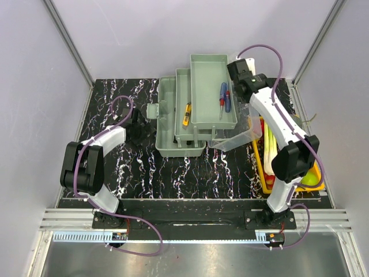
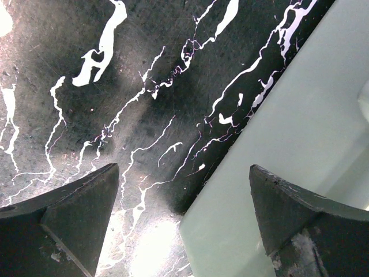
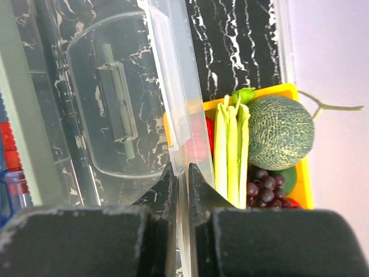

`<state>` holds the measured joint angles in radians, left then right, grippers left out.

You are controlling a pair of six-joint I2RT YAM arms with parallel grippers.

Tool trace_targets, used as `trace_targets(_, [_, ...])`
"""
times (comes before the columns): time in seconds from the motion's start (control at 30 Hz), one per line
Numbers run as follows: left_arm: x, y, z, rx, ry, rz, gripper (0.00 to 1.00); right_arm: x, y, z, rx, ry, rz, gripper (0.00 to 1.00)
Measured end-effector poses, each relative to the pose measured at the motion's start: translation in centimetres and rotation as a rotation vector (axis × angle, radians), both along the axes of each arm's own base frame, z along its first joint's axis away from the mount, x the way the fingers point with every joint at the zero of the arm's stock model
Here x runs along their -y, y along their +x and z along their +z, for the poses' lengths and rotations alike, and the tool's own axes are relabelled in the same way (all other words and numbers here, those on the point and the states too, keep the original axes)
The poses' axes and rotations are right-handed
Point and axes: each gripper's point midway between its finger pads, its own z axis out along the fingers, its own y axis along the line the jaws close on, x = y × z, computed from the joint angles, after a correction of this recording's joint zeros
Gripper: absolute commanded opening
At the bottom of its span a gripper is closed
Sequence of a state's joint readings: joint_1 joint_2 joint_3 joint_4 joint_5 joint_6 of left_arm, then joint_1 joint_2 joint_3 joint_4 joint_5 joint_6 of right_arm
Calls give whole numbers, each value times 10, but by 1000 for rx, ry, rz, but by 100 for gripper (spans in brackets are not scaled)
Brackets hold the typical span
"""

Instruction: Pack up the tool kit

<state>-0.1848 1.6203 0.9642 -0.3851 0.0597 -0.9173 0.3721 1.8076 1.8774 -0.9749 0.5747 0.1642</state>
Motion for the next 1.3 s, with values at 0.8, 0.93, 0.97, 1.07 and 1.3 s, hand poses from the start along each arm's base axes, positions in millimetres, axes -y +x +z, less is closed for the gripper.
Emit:
trace_targets(0.8, [3,-12,-2,-31,-35,-45,98,-70,14,52,79,-498,14,1])
trace_targets(0.93, [-3,-22,-11,-67,-79,-45,98,-78,11,54,81,-559,28,4])
trace_targets(0.97, [-6,-24,-13,-75,-87,-38,98,-81,10,55,82,-574,32,5])
trace_targets(1.07, [-10,-25,-13,-81,-104,-34,98,-88,8,58,93,-622,39,6])
trace_targets(1.3, [-13,-25,-8,-67,-114,-50,98,-104,8,66,130,-694,55,8])
